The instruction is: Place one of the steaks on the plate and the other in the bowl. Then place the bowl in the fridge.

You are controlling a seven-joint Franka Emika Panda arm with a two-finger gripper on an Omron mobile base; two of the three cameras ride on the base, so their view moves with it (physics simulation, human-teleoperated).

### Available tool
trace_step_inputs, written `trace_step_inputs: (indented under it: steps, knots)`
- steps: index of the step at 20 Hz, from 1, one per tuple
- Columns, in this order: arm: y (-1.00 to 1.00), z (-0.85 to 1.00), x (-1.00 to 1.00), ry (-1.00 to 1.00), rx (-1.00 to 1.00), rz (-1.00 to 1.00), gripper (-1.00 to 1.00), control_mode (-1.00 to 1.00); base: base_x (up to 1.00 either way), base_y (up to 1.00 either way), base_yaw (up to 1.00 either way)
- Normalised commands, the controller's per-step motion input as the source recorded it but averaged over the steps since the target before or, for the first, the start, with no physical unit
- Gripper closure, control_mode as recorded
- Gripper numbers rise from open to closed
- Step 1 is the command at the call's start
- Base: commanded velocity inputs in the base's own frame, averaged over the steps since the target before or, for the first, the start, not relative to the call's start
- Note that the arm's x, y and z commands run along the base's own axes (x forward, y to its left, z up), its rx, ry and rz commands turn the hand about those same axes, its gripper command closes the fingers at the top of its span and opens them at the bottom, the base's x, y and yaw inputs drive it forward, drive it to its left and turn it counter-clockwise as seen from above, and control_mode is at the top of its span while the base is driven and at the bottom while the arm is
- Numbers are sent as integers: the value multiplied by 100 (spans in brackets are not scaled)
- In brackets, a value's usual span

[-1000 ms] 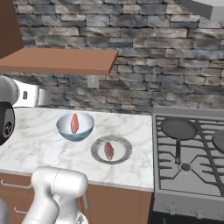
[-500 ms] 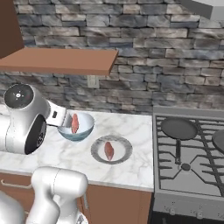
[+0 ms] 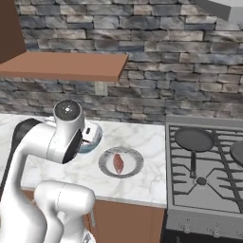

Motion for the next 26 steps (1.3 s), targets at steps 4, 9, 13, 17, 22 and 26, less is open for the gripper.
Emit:
trace_step_inputs:
  steps: [4, 9, 13, 17, 22, 26]
  knots:
    - [-4, -41, 55, 24, 4, 0, -100, -100, 0, 0, 0]
    - [0, -29, 54, 18, 1, 0, -100, -100, 0, 0, 0]
    - [0, -32, 38, 7, 0, 0, -100, -100, 0, 0, 0]
    - [3, -33, 13, 2, 2, 0, -100, -100, 0, 0, 0]
    - [23, -22, 3, 0, 0, 0, -100, -100, 0, 0, 0]
    - [22, -24, 3, 0, 0, 0, -100, -100, 0, 0, 0]
